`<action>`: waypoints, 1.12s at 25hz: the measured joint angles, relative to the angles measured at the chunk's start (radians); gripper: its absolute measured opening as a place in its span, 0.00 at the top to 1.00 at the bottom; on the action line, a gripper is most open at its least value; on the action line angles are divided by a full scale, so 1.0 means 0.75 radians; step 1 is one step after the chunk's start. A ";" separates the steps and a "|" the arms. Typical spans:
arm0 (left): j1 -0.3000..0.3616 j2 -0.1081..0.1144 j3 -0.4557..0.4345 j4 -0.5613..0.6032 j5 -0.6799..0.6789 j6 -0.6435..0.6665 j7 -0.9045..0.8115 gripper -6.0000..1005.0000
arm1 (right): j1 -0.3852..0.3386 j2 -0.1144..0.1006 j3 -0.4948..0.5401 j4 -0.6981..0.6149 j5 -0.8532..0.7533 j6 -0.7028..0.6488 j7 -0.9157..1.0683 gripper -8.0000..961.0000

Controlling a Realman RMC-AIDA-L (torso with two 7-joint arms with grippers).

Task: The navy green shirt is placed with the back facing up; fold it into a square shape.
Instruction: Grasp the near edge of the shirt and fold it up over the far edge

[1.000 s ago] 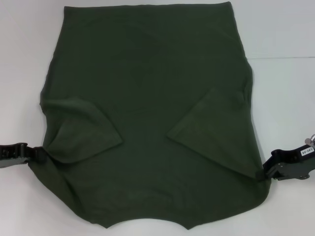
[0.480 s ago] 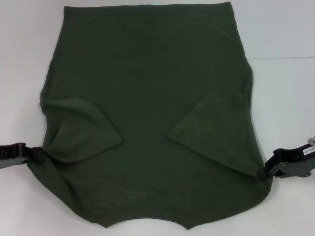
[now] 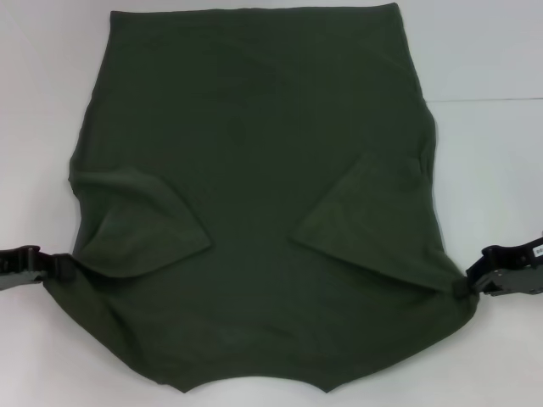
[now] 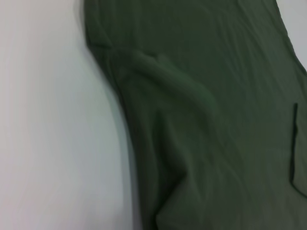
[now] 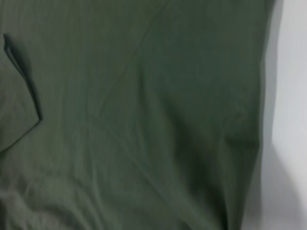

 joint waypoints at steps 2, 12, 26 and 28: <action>0.001 0.009 -0.009 0.000 0.000 0.042 0.001 0.97 | -0.015 -0.005 0.000 -0.037 0.015 -0.041 -0.027 0.93; 0.004 0.062 -0.073 0.041 0.003 0.421 0.080 0.97 | -0.136 -0.078 0.024 -0.124 0.089 -0.282 -0.259 0.93; -0.034 0.106 -0.258 0.062 -0.018 0.666 0.089 0.97 | -0.236 -0.182 0.221 -0.183 0.266 -0.382 -0.324 0.92; -0.079 0.107 -0.307 0.061 -0.027 0.587 0.054 0.97 | -0.203 -0.193 0.251 -0.183 0.324 -0.324 -0.269 0.92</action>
